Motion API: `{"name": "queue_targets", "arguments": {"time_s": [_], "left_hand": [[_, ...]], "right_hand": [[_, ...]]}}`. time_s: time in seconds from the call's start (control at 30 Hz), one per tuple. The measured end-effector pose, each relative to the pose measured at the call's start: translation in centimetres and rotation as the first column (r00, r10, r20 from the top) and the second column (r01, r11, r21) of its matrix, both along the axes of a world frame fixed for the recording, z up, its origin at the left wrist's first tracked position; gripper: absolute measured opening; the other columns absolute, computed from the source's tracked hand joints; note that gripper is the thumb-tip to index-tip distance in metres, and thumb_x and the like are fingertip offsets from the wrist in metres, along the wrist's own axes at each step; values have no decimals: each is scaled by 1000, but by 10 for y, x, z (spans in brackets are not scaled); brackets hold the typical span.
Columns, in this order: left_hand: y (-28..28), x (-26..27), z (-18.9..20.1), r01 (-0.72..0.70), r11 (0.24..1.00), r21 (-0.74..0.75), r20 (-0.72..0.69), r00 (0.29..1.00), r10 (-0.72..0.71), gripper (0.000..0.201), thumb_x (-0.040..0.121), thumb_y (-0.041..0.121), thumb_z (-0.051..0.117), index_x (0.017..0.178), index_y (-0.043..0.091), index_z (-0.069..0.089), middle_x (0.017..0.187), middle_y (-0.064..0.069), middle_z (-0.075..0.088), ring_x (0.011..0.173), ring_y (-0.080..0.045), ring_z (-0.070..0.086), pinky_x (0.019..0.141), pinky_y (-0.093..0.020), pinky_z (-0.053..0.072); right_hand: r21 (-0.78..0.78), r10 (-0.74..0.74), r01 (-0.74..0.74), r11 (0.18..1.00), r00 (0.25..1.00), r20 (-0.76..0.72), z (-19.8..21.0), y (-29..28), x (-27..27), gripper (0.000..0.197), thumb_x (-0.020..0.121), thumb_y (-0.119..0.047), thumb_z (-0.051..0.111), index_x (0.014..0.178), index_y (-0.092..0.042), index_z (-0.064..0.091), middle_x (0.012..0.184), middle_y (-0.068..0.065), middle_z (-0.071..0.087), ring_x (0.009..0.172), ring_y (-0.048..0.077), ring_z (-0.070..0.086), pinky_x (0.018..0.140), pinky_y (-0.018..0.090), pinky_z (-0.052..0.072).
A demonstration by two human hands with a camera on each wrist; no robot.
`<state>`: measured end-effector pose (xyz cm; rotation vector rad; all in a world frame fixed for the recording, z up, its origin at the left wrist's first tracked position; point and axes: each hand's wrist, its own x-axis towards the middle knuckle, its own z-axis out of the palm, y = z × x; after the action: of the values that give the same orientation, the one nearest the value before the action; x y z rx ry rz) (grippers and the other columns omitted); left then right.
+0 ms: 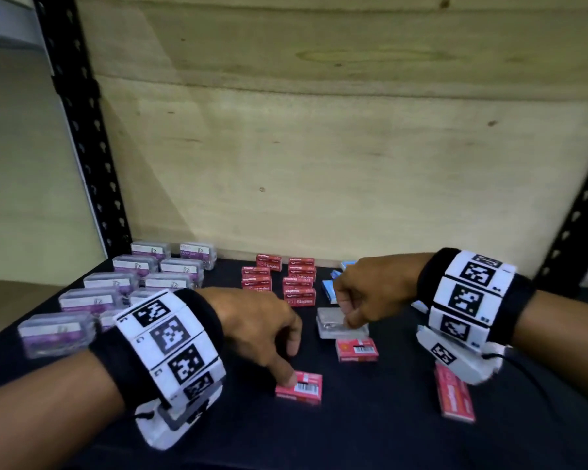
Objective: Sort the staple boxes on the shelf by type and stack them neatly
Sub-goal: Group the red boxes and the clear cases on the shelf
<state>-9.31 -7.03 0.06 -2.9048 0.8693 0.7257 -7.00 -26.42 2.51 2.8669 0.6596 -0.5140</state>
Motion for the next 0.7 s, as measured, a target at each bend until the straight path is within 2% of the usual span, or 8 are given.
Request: {"name": "queue_targets", "arguments": {"time_s": [0.07, 0.2, 0.27, 0.37, 0.43, 0.57, 0.7], "left_hand": [[-3, -6, -3, 7, 1000, 3, 8, 1000, -7, 42, 76, 58, 74, 109, 35, 63, 103, 13, 61, 97, -9, 59, 79, -27, 49], [-7, -12, -5, 7, 1000, 5, 36, 999, -7, 46, 73, 61, 75, 108, 34, 63, 98, 14, 60, 96, -10, 59, 79, -28, 48], [-7, -14, -6, 4, 1000, 13, 37, 999, -5, 48, 70, 63, 76, 106, 35, 64, 94, 17, 59, 93, -9, 58, 78, -29, 49], [-6, -17, -8, 17, 1000, 4, 34, 999, -18, 43, 70, 57, 79, 103, 34, 66, 89, 17, 59, 82, -4, 56, 66, -25, 43], [-5, -18, -9, 14, 1000, -12, 43, 999, -14, 39, 72, 53, 80, 104, 33, 67, 87, 16, 59, 79, -3, 55, 63, -24, 40], [1, -18, -12, -20, 999, -46, 36, 999, 22, 36, 73, 50, 81, 102, 34, 67, 93, 16, 61, 86, -6, 57, 70, -25, 43], [10, -18, -14, -52, 997, -52, 43, 998, 54, 36, 73, 50, 80, 102, 33, 67, 96, 15, 62, 88, -7, 57, 70, -25, 42]], "right_hand": [[-39, -30, 31, 999, 999, 15, -5, -4, -9, 27, 89, -48, 65, 96, -21, 65, 88, -7, 66, 84, 16, 61, 76, 32, 51], [-102, -90, 94, 990, 995, 36, -14, -6, -22, 57, 91, -61, 54, 110, -8, 65, 103, 8, 69, 91, 24, 64, 73, 34, 48], [-95, -116, 122, 988, 991, 63, -19, -6, -26, 64, 89, -66, 52, 113, -8, 62, 107, 8, 68, 95, 26, 64, 79, 36, 51], [-41, -171, 175, 984, 981, 93, -28, -3, -32, 71, 83, -72, 56, 118, -10, 56, 114, 6, 64, 99, 25, 63, 87, 39, 53], [-18, -193, 195, 981, 976, 97, -32, 1, -36, 76, 80, -73, 59, 124, -11, 49, 119, 6, 59, 102, 25, 60, 87, 38, 52], [-19, -239, 243, 970, 964, 114, -39, 7, -38, 82, 80, -70, 63, 134, -14, 36, 135, 10, 46, 116, 30, 55, 89, 40, 49], [-10, -251, 253, 968, 965, 81, -43, 9, -39, 77, 82, -59, 67, 134, -14, 31, 134, 12, 43, 110, 32, 58, 90, 46, 52]]}}
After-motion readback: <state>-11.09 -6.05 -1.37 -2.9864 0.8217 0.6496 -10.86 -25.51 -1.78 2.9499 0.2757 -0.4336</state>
